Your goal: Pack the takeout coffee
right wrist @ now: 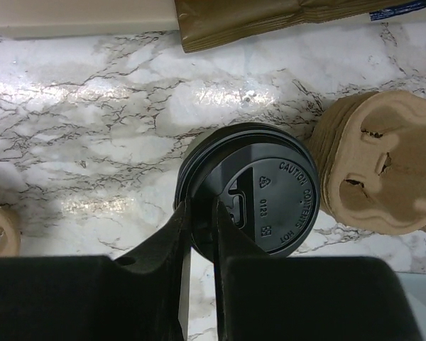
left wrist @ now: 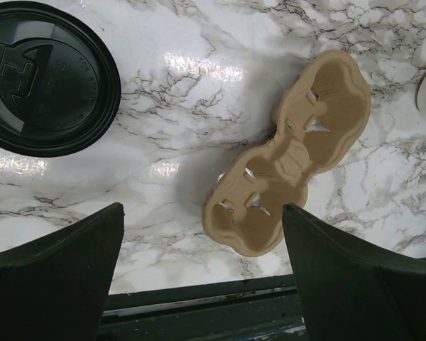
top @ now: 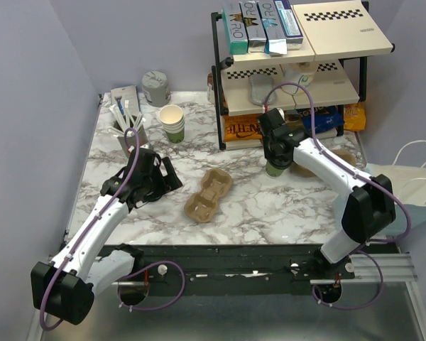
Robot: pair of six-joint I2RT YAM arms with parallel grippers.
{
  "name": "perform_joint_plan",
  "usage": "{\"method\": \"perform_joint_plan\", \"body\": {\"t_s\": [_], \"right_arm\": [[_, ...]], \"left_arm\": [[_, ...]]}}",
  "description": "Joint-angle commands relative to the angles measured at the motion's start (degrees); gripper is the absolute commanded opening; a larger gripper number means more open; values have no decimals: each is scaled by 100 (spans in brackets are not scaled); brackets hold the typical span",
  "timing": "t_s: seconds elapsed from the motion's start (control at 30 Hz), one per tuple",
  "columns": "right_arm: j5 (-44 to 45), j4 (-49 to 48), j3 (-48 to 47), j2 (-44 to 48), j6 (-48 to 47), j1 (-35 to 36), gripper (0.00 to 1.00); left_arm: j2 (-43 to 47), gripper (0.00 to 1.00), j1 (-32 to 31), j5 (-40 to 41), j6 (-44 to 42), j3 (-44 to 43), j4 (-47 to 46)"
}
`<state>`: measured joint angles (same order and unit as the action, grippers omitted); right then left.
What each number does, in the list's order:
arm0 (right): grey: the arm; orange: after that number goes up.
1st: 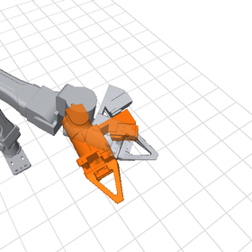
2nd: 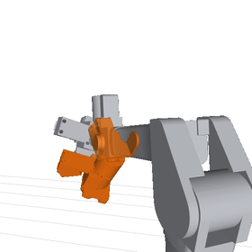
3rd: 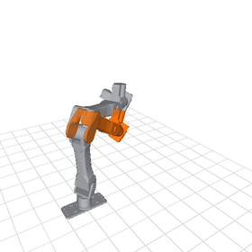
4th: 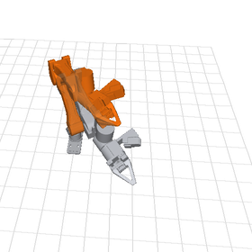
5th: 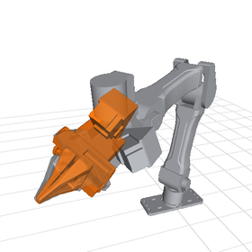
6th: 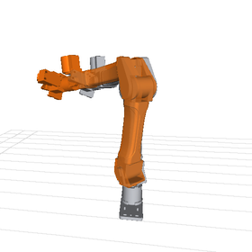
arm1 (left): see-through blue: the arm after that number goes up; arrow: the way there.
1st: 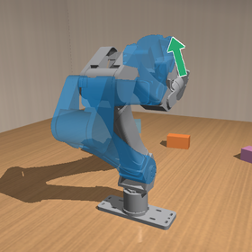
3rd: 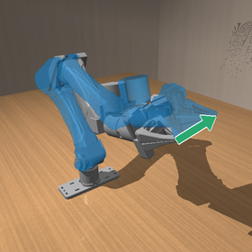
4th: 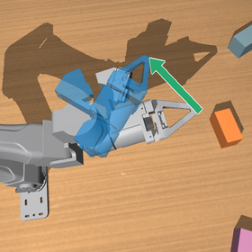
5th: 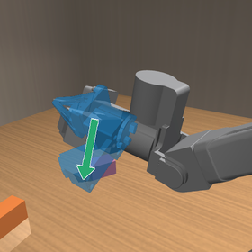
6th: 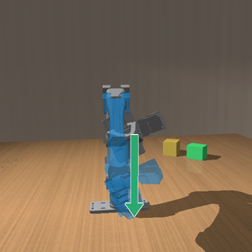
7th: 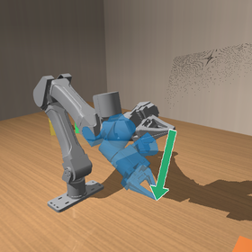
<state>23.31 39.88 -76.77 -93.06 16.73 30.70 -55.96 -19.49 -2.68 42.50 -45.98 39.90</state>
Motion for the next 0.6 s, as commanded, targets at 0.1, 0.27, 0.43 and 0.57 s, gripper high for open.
{"method": "perform_joint_plan", "body": {"t_s": [0.1, 0.27, 0.43, 0.57], "right_arm": [[86, 11, 31, 323, -3, 15, 14], [-440, -146, 109, 665, -547, 76, 12], [-1238, -463, 303, 1166, -1575, 629, 12], [-1707, -621, 347, 1456, -2094, 1069, 11]], "left_arm": [[-37, 99, 50, -180, 30, 115, -131], [-64, 99, 50, -286, 48, 159, -211], [-99, 99, 50, -417, 48, 177, -299], [-99, 99, 59, -453, 65, 212, -316]]}}
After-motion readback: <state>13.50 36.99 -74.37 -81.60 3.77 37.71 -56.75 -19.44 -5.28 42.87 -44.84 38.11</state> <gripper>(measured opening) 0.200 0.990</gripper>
